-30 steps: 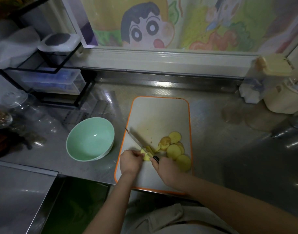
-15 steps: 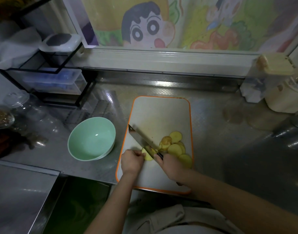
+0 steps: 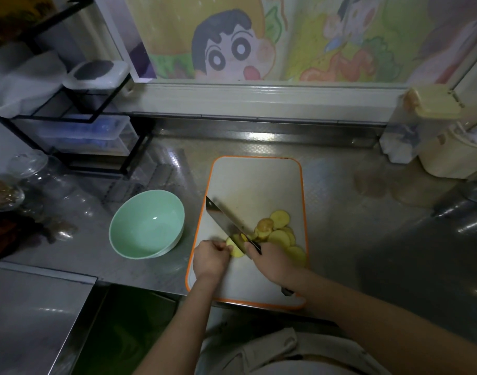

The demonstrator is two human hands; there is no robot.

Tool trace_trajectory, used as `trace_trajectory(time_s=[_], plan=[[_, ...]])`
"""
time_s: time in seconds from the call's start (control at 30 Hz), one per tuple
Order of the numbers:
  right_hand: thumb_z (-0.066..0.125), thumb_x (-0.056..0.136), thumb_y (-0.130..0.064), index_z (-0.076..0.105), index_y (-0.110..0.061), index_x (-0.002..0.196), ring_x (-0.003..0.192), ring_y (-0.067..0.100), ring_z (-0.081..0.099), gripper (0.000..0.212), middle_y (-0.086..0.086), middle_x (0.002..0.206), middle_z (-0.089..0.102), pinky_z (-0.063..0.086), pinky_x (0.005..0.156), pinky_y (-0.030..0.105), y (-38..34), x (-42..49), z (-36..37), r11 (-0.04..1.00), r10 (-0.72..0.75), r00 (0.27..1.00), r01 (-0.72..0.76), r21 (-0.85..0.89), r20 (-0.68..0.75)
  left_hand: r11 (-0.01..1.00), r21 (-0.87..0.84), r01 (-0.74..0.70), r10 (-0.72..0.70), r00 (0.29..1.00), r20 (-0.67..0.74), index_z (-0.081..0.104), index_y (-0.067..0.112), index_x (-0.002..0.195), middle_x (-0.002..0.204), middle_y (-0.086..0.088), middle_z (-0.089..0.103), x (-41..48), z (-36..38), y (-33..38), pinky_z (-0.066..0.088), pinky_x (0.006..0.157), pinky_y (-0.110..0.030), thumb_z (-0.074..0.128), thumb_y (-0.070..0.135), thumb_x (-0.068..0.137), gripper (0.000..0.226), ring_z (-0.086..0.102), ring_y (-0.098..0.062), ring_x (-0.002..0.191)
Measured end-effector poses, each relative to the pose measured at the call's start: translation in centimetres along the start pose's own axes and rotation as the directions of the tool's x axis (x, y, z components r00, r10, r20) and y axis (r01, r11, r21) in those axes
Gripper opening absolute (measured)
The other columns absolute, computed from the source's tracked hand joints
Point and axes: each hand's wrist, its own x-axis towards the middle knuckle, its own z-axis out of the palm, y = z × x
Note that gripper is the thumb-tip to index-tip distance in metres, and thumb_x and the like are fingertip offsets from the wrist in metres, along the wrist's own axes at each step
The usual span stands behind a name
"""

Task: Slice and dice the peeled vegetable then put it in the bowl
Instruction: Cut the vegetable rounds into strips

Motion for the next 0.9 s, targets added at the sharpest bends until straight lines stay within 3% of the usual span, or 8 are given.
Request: trace_trajectory(time_s=[0.27,0.43,0.57,0.9], plan=[[0.038,0.099,-0.042,0.036,-0.018,0.054,0.048,0.013,0.037,0.050,-0.002,0.051,0.037,0.024,0.046,0.025,-0.1,-1.0,-0.7,0.999,-0.034,0.999,0.034,0.041,-0.022,0.997,-0.069,0.039,-0.040,0.999,-0.015,0.074,0.017,0.077,0.079,0.001,0.072,-0.1,0.2,-0.2,0.048,0.072,-0.024,0.072,0.026,0.076,0.010,0.065,-0.015,0.081],[0.039,0.098,-0.044,0.038,-0.020,0.057,0.051,0.012,0.041,0.048,-0.003,0.054,0.039,0.027,0.046,0.023,0.2,-1.7,-1.1,0.998,-0.064,0.996,0.064,0.000,-0.060,0.987,-0.158,0.027,-0.026,1.000,0.007,0.069,0.018,0.064,0.070,0.000,0.069,-0.4,0.4,-0.6,0.047,0.072,-0.027,0.071,0.020,0.076,0.012,0.065,-0.020,0.078],[0.039,0.098,-0.044,0.039,-0.020,0.059,0.049,0.008,0.040,0.046,-0.005,0.054,0.039,0.026,0.044,0.020,0.1,-2.4,-1.5,0.996,-0.083,0.993,0.080,-0.038,-0.085,0.971,-0.234,0.050,-0.057,0.998,-0.026,0.075,0.014,0.078,0.079,0.000,0.072,-0.8,0.6,-0.7,0.049,0.082,-0.029,0.068,0.018,0.078,0.008,0.064,-0.017,0.082],[0.036,0.098,-0.046,0.033,-0.020,0.057,0.045,0.010,0.034,0.049,-0.004,0.052,0.035,0.024,0.042,0.021,0.2,-2.7,-1.3,0.992,-0.068,0.996,0.062,-0.108,-0.053,0.970,-0.239,0.046,-0.054,0.998,-0.028,0.073,0.011,0.073,0.076,-0.003,0.071,-0.8,0.7,-0.3,0.050,0.083,-0.032,0.069,0.012,0.077,0.005,0.065,-0.022,0.082]])
